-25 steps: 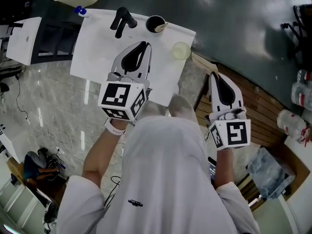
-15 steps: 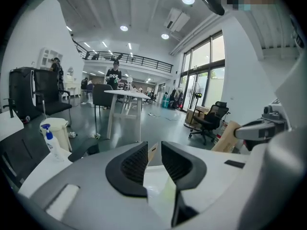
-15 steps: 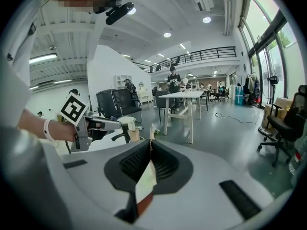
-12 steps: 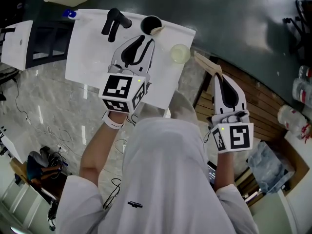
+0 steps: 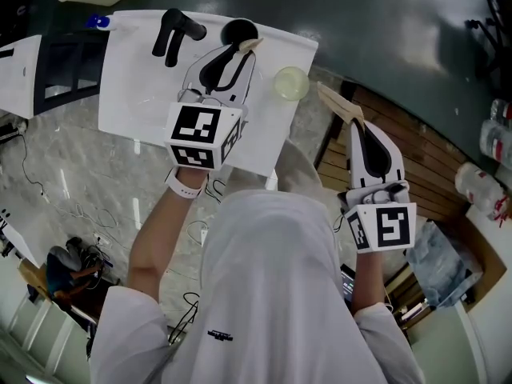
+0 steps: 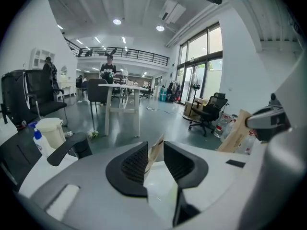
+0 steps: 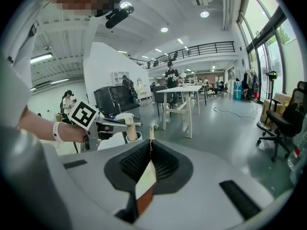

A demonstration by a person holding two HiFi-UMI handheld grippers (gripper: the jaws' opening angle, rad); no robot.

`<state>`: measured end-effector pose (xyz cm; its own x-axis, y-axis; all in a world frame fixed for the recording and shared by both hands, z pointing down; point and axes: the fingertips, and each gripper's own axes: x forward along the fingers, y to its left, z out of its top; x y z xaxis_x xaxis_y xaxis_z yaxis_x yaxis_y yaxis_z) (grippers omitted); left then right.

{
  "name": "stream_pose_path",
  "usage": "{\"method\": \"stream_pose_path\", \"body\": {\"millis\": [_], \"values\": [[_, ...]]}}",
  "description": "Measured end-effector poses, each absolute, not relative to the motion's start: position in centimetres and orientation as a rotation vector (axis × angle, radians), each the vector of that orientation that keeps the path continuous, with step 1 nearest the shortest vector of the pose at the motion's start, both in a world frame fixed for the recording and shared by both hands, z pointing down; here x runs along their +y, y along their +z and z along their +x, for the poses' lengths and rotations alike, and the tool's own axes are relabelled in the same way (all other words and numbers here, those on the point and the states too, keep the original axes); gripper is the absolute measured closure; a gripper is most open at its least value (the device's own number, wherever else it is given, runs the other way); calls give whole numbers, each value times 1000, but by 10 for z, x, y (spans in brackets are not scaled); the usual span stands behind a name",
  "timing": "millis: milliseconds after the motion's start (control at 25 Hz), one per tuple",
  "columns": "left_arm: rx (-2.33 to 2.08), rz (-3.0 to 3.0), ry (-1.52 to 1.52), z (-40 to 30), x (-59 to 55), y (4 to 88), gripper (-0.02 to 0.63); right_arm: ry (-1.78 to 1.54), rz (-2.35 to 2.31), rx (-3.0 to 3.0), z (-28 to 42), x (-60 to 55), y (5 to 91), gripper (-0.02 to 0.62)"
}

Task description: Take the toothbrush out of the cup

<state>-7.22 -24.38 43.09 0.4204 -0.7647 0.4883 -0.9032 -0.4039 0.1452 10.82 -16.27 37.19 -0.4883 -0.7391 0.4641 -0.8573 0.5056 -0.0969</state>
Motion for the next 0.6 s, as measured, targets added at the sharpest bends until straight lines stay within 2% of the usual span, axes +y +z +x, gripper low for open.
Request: {"method": "stream_pose_path", "body": {"millis": [80, 200, 600], "values": [[-1436, 2288, 510, -71, -245, 435, 515, 452, 1326, -2387, 110, -160, 373, 587], [-1464, 2279, 540, -71, -245, 436, 578, 451, 1331, -2388, 114, -158, 372, 587], [-1492, 2265, 501, -77, -245, 422, 595, 422, 1337, -2414, 115, -160, 361, 586]]}}
